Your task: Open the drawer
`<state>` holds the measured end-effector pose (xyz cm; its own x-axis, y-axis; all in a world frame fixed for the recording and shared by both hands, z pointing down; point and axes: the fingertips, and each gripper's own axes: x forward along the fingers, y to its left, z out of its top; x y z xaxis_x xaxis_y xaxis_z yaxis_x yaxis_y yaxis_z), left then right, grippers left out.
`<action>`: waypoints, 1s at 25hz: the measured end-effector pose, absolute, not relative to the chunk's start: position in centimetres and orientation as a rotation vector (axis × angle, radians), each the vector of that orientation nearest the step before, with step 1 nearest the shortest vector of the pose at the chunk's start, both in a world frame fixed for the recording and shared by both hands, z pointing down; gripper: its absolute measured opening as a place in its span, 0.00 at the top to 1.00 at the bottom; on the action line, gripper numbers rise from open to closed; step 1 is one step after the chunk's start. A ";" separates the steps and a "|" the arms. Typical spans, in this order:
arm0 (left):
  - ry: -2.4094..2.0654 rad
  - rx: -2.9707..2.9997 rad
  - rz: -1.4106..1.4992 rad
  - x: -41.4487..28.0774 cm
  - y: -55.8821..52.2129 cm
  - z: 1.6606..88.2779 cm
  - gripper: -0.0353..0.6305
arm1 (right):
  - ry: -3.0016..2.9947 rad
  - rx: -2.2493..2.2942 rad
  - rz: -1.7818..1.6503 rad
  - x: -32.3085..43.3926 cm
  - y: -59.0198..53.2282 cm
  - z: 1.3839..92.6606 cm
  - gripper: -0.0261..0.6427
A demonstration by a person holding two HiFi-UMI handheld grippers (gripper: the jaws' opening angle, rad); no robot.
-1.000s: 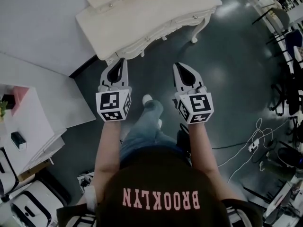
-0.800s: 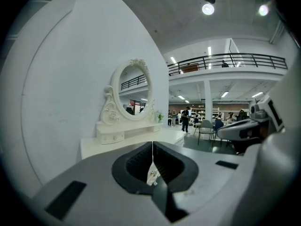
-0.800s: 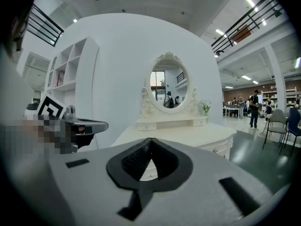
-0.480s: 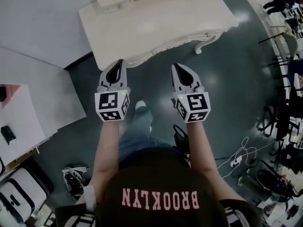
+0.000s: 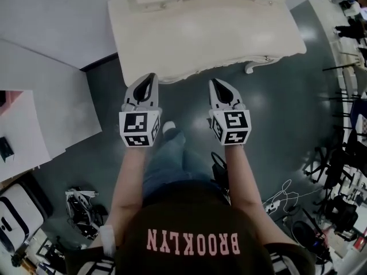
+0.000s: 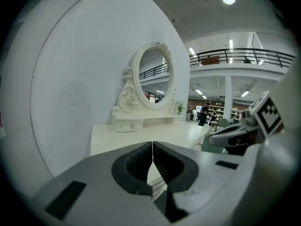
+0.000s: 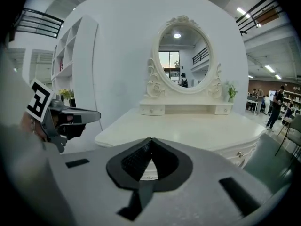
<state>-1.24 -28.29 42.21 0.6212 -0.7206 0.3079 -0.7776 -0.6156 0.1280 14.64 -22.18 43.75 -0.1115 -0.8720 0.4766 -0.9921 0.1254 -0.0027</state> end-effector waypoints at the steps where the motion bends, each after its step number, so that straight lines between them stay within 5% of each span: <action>1: -1.234 2.591 0.332 -1.5 -28.5 42.3 0.94 | -2.045 1.800 0.470 14.7 -22.6 44.2 0.97; 9: -1.326 2.507 0.364 -3.4 -27.9 43.8 0.94 | -2.064 1.700 0.543 14.3 -23.7 47.5 0.97; 16: -1.407 2.409 0.382 -2.7 -25.3 45.7 0.94 | -2.080 1.581 0.599 15.2 -23.0 50.8 0.72; 25: -1.501 2.329 0.400 -1.7 -23.9 47.4 0.94 | -2.076 1.475 0.622 16.1 -23.7 55.4 0.74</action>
